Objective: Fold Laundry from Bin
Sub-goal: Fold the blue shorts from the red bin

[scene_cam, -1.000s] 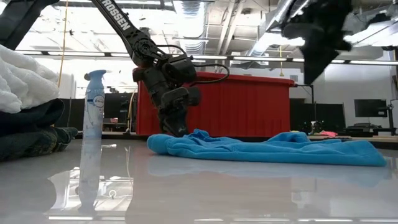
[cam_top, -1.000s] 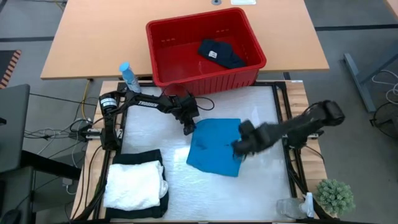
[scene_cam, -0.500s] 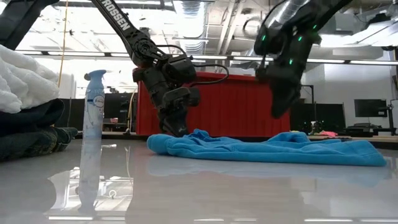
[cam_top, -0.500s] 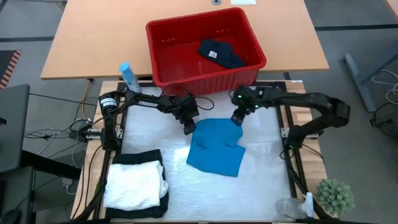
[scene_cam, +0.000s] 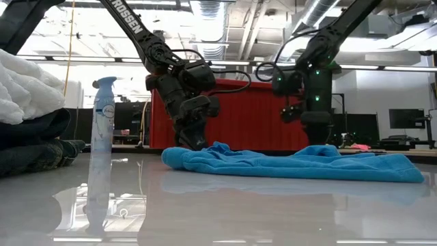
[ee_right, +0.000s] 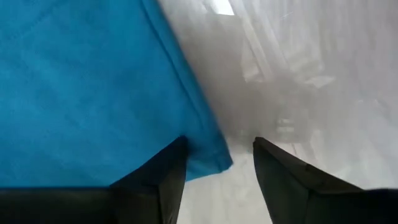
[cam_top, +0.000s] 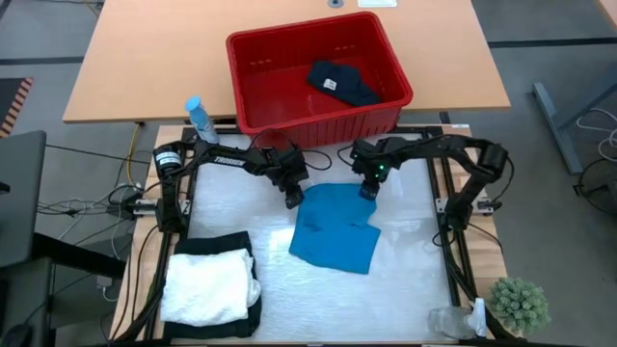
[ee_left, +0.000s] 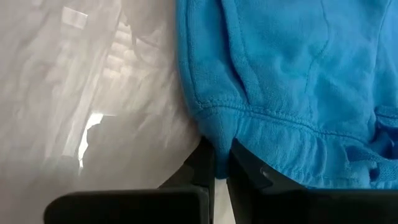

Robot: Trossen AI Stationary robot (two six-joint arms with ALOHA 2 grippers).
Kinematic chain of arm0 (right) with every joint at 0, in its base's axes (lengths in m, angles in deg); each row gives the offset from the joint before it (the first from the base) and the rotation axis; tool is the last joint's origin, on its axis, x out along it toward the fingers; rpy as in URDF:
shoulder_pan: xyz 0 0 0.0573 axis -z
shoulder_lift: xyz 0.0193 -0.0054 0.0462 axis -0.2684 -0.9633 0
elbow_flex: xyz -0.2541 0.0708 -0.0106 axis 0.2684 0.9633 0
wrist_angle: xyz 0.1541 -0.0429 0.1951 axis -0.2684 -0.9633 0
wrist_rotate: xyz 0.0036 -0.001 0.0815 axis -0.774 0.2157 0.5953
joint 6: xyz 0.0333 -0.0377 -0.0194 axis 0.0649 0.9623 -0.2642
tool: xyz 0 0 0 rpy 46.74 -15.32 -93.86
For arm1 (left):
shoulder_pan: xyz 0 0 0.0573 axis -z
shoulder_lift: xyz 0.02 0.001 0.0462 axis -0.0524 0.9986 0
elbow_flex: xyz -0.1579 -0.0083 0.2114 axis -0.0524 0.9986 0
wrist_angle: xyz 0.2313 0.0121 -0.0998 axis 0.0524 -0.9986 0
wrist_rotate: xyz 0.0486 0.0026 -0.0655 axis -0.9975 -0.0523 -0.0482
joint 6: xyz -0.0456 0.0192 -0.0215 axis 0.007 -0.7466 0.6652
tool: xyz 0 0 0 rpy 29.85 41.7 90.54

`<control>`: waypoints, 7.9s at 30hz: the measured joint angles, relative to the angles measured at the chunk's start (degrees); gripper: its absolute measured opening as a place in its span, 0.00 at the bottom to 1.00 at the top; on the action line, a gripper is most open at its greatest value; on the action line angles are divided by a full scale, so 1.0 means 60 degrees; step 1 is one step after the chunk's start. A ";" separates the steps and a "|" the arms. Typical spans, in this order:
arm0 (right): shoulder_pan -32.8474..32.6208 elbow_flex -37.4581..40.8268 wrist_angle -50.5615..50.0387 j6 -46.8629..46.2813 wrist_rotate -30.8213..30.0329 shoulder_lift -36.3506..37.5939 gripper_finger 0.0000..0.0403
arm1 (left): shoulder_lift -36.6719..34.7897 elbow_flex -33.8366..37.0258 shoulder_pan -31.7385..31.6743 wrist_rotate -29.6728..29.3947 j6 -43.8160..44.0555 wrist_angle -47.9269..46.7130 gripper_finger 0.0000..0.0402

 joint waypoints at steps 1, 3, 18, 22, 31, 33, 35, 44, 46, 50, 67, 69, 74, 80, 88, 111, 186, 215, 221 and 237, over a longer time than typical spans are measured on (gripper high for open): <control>-0.0027 -0.0034 0.0007 0.0048 -0.0009 -0.0099 0.51 | 0.0000 0.0000 0.0000 0.0000 0.0035 0.0012 0.03; -0.0159 -0.0056 -0.0021 0.0058 -0.0108 -0.0355 0.48 | 0.0000 0.0004 -0.0002 -0.0004 0.0128 0.0033 0.03; -0.0623 0.0029 -0.0157 -0.0463 -0.0646 0.0300 0.05 | 0.0000 -0.0050 -0.0007 -0.0010 0.1012 0.0304 0.01; -0.0636 0.0007 -0.0262 -0.0780 -0.0650 0.0899 0.05 | 0.0019 -0.0289 -0.0007 -0.0025 0.1107 0.0207 0.01; -0.1169 0.0011 -0.0382 -0.1599 -0.0748 0.1547 0.05 | 0.0084 -0.1254 -0.0029 -0.0433 0.0768 -0.0626 0.01; -0.1350 0.0011 -0.0432 -0.1785 -0.0807 0.1756 0.05 | 0.0084 -0.1575 -0.0026 -0.0663 0.0471 -0.1143 0.01; -0.1537 0.0007 -0.0553 -0.2020 -0.0817 0.1951 0.05 | 0.0081 -0.1874 -0.0018 -0.0811 0.0163 -0.1750 0.01; -0.2820 -0.0202 -0.0791 -0.3212 -0.0870 0.2871 0.05 | 0.0055 -0.2472 0.0170 -0.0923 -0.0092 -0.2346 0.01; -0.3175 -0.0329 -0.0845 -0.3402 -0.0865 0.2957 0.05 | 0.0053 -0.2701 0.0216 -0.0900 -0.0178 -0.2627 0.01; -0.3864 -0.0495 -0.0959 -0.3980 -0.0902 0.2900 0.05 | 0.0026 -0.3216 0.0284 -0.0888 -0.0576 -0.3344 0.01; -0.7104 -0.1049 -0.0762 -0.6320 -0.2071 0.2914 0.05 | 0.0011 -0.3818 0.0809 -0.1585 -0.1094 -0.4229 0.01; -0.7288 -0.1049 -0.0768 -0.6609 -0.2110 0.2914 0.05 | -0.0036 -0.3818 0.0855 -0.1588 -0.1094 -0.4232 0.01; -0.7581 -0.1049 -0.0717 -0.7014 -0.2321 0.2913 0.05 | -0.0489 -0.3818 0.0910 -0.1625 -0.1155 -0.4205 0.01; -0.7657 -0.1049 -0.0159 -0.6965 -0.2342 0.2911 0.05 | -0.1198 -0.3821 0.0924 -0.1819 -0.1374 -0.4223 0.01; -0.7786 -0.1053 0.1231 -0.6784 -0.1938 0.1697 0.05 | -0.1279 -0.3821 0.1314 -0.1861 -0.1652 -0.4707 0.01; -0.8521 -0.1438 0.1689 -0.6988 -0.1576 0.0209 0.05 | -0.1279 -0.3781 0.3091 -0.3067 -0.3028 -0.6273 0.01; -0.8000 -0.0324 0.2268 -0.7168 -0.1385 -0.0527 0.19 | -0.0528 -0.3541 0.7281 -0.0965 -0.2085 -0.3145 0.08; -0.9846 -0.0328 0.3760 -0.4669 -0.1553 0.1236 0.45 | -0.0532 -0.3541 0.7136 -0.1049 -0.2082 -0.2744 0.08; -1.0371 -0.0328 0.3656 -0.4670 -0.2049 0.0769 0.45 | -0.0532 -0.3541 0.7136 -0.1049 -0.1914 -0.2653 0.08; -1.0204 -0.0952 0.1426 -0.4444 -0.2591 -0.0351 0.44 | -0.0535 -0.3541 0.7136 -0.1128 -0.1322 -0.2713 0.08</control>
